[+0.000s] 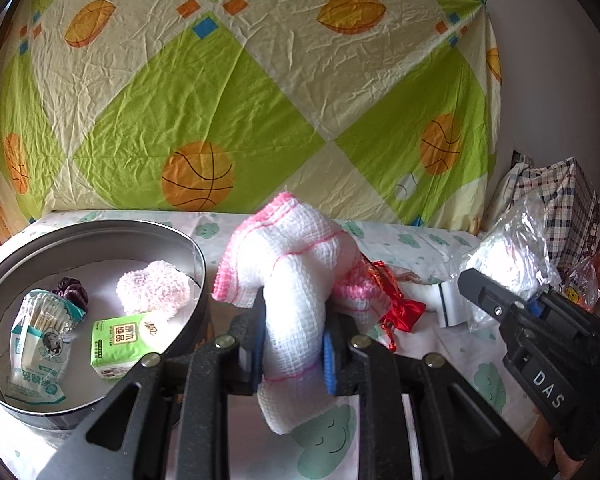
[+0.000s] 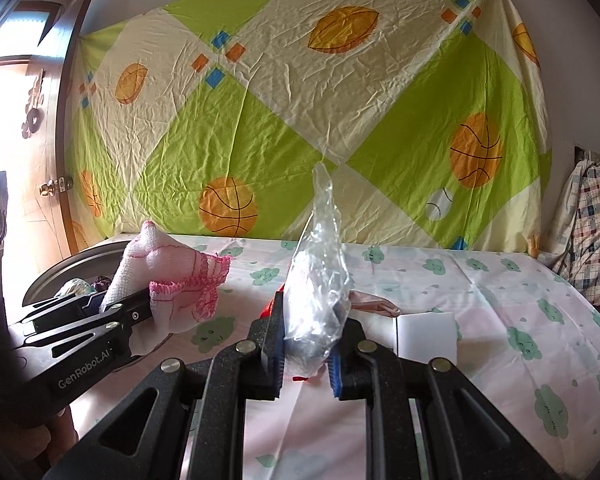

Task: Organize soft objects
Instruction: 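Lift the towel and plastic bag and carry both toward the tin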

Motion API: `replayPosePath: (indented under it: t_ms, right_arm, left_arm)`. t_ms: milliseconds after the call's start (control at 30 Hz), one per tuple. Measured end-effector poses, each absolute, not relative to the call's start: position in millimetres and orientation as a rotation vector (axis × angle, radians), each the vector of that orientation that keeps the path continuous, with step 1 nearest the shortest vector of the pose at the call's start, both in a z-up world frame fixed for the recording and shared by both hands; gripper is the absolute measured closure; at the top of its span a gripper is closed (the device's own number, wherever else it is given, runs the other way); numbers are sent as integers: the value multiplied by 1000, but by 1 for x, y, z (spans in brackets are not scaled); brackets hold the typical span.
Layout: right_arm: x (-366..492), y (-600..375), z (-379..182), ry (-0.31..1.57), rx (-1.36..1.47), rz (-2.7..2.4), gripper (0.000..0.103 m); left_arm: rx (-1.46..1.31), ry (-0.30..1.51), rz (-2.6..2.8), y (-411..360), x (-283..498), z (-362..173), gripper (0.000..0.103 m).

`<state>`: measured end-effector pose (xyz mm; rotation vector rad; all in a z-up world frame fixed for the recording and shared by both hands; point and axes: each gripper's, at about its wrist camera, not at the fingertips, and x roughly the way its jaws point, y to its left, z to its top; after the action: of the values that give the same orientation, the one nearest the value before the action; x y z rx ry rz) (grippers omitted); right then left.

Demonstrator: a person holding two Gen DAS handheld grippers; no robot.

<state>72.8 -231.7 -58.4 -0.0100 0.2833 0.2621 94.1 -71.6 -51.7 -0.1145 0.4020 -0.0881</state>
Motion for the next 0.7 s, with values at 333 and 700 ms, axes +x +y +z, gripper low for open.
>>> replayPosePath:
  t_ms: [333, 700]
  right_arm:
    - [69, -218, -58, 279, -13, 289, 84]
    - [66, -206, -58, 273, -24, 308, 84]
  left_arm:
    - [-123, 384, -70, -62, 86, -51, 82]
    - [-134, 374, -53, -52, 80, -51, 82]
